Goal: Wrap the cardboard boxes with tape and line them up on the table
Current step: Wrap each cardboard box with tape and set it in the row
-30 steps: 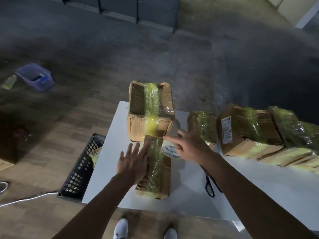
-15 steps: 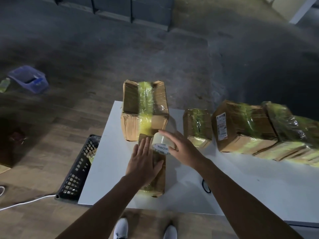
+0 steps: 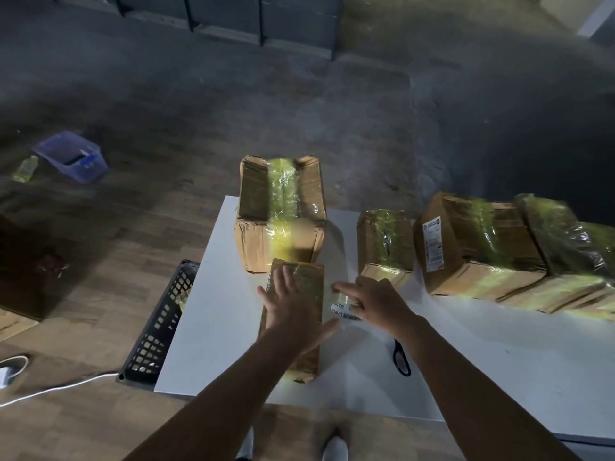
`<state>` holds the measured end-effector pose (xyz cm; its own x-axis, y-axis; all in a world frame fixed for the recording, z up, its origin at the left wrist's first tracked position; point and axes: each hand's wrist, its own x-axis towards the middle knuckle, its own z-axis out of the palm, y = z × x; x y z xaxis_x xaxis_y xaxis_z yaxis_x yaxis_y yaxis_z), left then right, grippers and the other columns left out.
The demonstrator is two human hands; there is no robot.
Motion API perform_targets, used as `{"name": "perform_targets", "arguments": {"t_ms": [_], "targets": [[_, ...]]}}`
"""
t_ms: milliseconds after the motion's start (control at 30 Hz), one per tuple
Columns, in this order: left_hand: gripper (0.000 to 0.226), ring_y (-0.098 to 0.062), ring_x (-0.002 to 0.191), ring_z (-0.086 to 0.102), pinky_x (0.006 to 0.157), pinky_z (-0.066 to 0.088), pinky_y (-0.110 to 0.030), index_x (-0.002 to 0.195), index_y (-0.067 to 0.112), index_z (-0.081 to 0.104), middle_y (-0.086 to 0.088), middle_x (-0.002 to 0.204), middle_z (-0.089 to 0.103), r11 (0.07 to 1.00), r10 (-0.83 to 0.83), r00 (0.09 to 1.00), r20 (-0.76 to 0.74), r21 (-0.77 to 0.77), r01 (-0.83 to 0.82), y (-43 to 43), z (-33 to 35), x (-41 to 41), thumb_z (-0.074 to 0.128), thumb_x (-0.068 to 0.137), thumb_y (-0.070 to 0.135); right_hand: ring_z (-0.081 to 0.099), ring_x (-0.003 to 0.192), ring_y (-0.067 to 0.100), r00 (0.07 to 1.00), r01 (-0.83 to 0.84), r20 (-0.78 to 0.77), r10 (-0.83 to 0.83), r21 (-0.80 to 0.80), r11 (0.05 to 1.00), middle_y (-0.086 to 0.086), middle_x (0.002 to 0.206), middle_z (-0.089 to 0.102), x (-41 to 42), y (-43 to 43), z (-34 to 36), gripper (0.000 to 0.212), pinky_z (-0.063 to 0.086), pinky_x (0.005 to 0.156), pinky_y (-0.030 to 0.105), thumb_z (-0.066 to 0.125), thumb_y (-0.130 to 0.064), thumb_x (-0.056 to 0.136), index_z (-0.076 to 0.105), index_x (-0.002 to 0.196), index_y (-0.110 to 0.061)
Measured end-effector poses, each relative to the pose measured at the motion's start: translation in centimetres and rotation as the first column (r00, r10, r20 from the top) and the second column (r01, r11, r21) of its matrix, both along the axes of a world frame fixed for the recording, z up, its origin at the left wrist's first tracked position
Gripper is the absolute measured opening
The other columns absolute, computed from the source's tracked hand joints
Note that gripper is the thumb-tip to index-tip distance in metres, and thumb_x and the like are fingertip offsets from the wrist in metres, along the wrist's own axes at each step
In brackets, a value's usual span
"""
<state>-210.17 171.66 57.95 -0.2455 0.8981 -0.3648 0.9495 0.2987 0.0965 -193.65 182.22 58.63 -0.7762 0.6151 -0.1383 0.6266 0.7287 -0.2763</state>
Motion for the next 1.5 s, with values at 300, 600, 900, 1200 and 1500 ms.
{"name": "perform_targets", "arguments": {"t_ms": [300, 600, 900, 1200, 1500], "targets": [[0.087, -0.034, 0.147, -0.015, 0.113, 0.009, -0.067, 0.153, 0.015, -0.008, -0.01, 0.162, -0.014, 0.97, 0.131, 0.958, 0.254, 0.167, -0.177, -1.0, -0.1, -0.9, 0.044, 0.093, 0.051, 0.053, 0.068, 0.016, 0.99, -0.029, -0.14, 0.027, -0.007, 1.0, 0.001, 0.087, 0.05, -1.2, -0.7, 0.3, 0.055, 0.044, 0.06, 0.025, 0.067, -0.016, 0.086, 0.054, 0.138, -0.028], [0.076, -0.021, 0.15, -0.007, 0.116, 0.001, -0.064, 0.15, 0.047, 0.002, 0.005, 0.163, -0.006, 0.918, 0.065, 0.687, 0.724, 0.227, -0.326, -3.2, 0.1, -4.1, 0.037, 0.085, 0.057, 0.05, 0.092, 0.009, 0.936, -0.123, -0.34, 0.094, -0.063, 0.99, 0.005, 0.109, 0.05, -2.1, -1.0, 0.8, 0.067, 0.043, 0.067, 0.012, 0.065, -0.002, 0.085, 0.043, 0.145, -0.02], [0.065, -0.028, 0.148, 0.015, 0.112, 0.035, -0.043, 0.153, 0.04, 0.012, 0.003, 0.163, -0.001, 0.926, -0.015, 0.783, 0.622, 0.304, -0.224, -4.4, -0.3, -6.9, 0.039, 0.101, 0.011, 0.048, 0.076, 0.004, 0.95, -0.115, -0.293, 0.112, 0.008, 0.993, -0.003, 0.1, 0.044, -6.4, -1.5, 1.8, 0.067, 0.042, 0.057, 0.02, 0.064, -0.005, 0.087, 0.041, 0.145, -0.029], [0.084, -0.031, 0.135, 0.042, 0.09, 0.052, -0.042, 0.153, 0.032, -0.008, -0.001, 0.162, -0.012, 0.967, 0.086, 0.937, 0.339, 0.199, -0.161, -4.1, -2.5, -6.2, 0.039, 0.091, 0.064, 0.049, 0.073, 0.009, 0.936, -0.133, -0.319, 0.148, 0.068, 0.989, 0.008, 0.104, 0.053, -8.4, -2.2, 1.8, 0.06, 0.039, 0.058, 0.018, 0.07, -0.002, 0.081, 0.053, 0.136, -0.017], [0.095, -0.03, 0.15, -0.005, 0.111, 0.032, -0.049, 0.152, 0.019, -0.015, -0.009, 0.159, -0.023, 0.989, 0.084, 0.993, 0.088, 0.113, -0.094, -5.3, -5.4, -5.6, 0.02, 0.086, 0.076, 0.046, 0.07, 0.008, 0.965, -0.207, -0.155, 0.212, 0.044, 0.977, 0.0, 0.087, 0.054, -8.5, -1.9, 3.0, 0.062, 0.042, 0.064, 0.027, 0.072, -0.01, 0.08, 0.052, 0.136, -0.027]]}}
